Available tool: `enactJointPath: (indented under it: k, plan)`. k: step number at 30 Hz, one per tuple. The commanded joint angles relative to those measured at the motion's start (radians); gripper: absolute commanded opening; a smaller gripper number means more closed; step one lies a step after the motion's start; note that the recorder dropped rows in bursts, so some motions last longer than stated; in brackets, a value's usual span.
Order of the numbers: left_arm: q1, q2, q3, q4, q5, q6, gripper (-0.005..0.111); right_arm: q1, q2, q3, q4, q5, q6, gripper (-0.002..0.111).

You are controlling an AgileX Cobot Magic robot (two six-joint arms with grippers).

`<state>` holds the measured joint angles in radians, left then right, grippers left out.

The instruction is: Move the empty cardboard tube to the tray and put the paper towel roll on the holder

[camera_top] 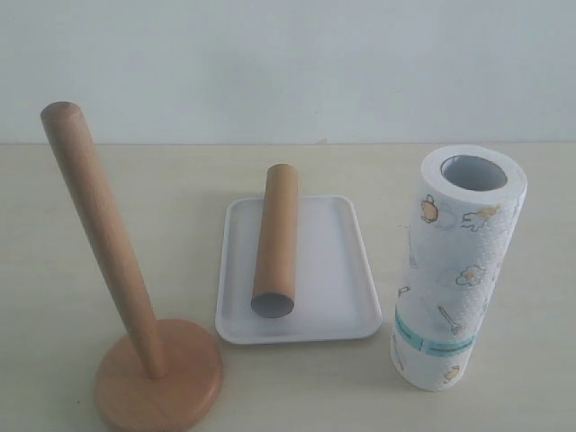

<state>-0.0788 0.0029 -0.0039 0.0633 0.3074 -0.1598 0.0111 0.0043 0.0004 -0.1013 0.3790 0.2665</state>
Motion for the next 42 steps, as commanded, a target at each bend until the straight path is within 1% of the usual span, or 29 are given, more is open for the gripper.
enactJointPath:
  k: [1,8,12,16,22,31,36,38,40,42]
  plan:
    - [-0.005,-0.003,0.004,-0.003,-0.016,-0.009,0.004,-0.001,-0.004,0.000,-0.006,-0.008,-0.004,0.004]
    - [-0.005,-0.003,0.004,-0.003,-0.016,-0.009,0.004,-0.001,-0.004,0.000,-0.006,-0.010,-0.004,0.004]
    - [-0.005,-0.003,0.004,-0.003,-0.016,-0.009,0.004,-0.001,-0.004,-0.023,0.036,-0.015,-0.002,0.004]
    - [-0.005,-0.003,0.004,-0.003,-0.016,-0.009,0.004,-0.001,-0.004,-0.101,0.095,-0.123,-0.004,0.004]
    - [-0.005,-0.003,0.004,-0.003,-0.016,-0.009,0.004,-0.001,-0.004,-0.191,0.140,-0.211,0.022,0.004]
    - [-0.005,-0.003,0.004,-0.003,-0.016,-0.009,0.004,-0.001,-0.004,-0.195,0.140,-0.511,0.022,0.004]
    - [-0.005,-0.003,0.004,-0.003,-0.016,-0.009,0.004,-0.001,-0.004,-0.205,0.138,-0.771,0.072,0.004]
    - [-0.005,-0.003,0.004,-0.003,-0.016,-0.009,0.004,-0.001,-0.004,-0.250,0.120,-0.749,0.072,0.004]
    - [-0.005,-0.003,0.004,-0.003,-0.016,-0.009,0.004,-0.001,-0.004,-0.319,0.120,-0.686,0.072,0.004]
    - [-0.005,-0.003,0.004,-0.003,-0.016,-0.009,0.004,-0.001,0.043,-0.382,0.101,-0.684,0.062,0.004]
